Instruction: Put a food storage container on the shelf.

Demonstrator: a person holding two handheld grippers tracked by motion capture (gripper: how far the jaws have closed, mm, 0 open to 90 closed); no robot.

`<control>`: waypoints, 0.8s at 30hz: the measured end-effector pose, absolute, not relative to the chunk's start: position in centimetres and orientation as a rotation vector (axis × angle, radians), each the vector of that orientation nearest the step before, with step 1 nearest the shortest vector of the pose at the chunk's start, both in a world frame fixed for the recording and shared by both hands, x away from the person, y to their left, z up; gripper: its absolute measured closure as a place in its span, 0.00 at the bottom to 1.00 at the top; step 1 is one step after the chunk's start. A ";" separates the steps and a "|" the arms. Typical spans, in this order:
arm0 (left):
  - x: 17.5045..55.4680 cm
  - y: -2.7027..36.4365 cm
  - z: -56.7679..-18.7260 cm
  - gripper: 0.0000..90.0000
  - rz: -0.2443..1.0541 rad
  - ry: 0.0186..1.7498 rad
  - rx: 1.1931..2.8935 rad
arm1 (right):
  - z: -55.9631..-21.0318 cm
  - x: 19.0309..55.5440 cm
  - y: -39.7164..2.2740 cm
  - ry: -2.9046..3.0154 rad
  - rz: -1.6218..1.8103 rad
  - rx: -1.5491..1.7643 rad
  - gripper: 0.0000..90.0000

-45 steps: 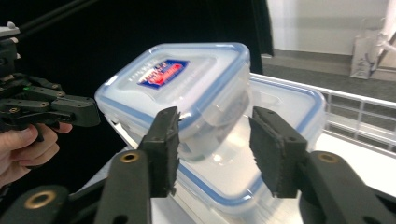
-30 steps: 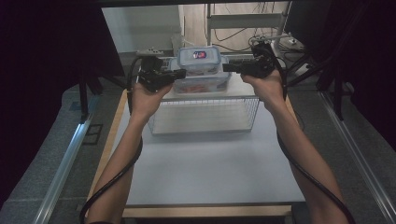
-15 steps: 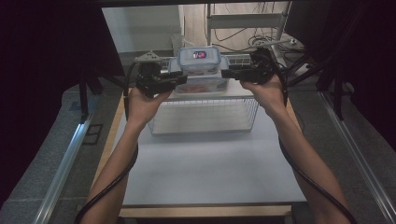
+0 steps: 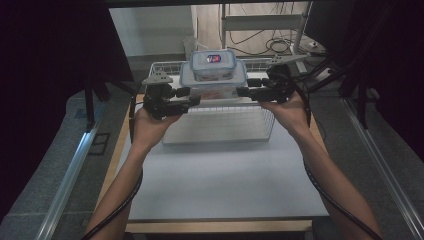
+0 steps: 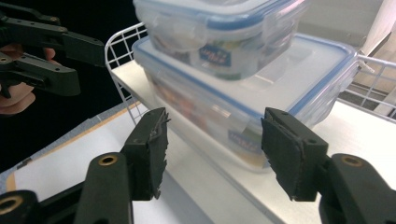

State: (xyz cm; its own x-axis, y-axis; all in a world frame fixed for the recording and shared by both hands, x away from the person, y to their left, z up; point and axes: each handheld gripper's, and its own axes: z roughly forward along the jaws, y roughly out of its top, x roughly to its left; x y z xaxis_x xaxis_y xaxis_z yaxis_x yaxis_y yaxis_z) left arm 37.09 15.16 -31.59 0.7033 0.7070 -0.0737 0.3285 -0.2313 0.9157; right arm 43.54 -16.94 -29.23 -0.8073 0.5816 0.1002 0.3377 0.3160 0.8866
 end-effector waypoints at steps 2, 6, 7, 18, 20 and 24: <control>36.8 15.2 -32.0 0.49 0.434 0.814 1.837 | -29.5 43.2 -16.9 2.349 1.482 0.826 0.44; 36.3 15.2 -32.7 0.44 0.438 0.817 1.843 | -29.9 42.6 -17.0 2.354 1.472 0.807 0.42; 36.2 15.3 -32.8 0.43 0.440 0.817 1.843 | -30.1 42.5 -17.0 2.354 1.474 0.804 0.41; 34.6 15.4 -34.8 0.31 0.437 0.806 1.854 | -31.2 40.7 -17.9 2.356 1.450 0.767 0.35; 34.3 15.4 -35.2 0.28 0.440 0.806 1.864 | -31.4 40.4 -18.0 2.357 1.447 0.764 0.34; 33.9 15.3 -35.7 0.24 0.438 0.806 1.873 | -32.0 40.0 -18.4 2.366 1.429 0.755 0.31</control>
State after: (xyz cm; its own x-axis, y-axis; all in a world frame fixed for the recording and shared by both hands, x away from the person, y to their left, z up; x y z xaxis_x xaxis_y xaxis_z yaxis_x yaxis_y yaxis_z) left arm 33.92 15.29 -35.75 0.7109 0.7011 -0.0548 0.3353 -0.2694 0.9028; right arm 39.98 -18.35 -31.97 -0.8258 0.5630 0.0326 0.2907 0.3755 0.8801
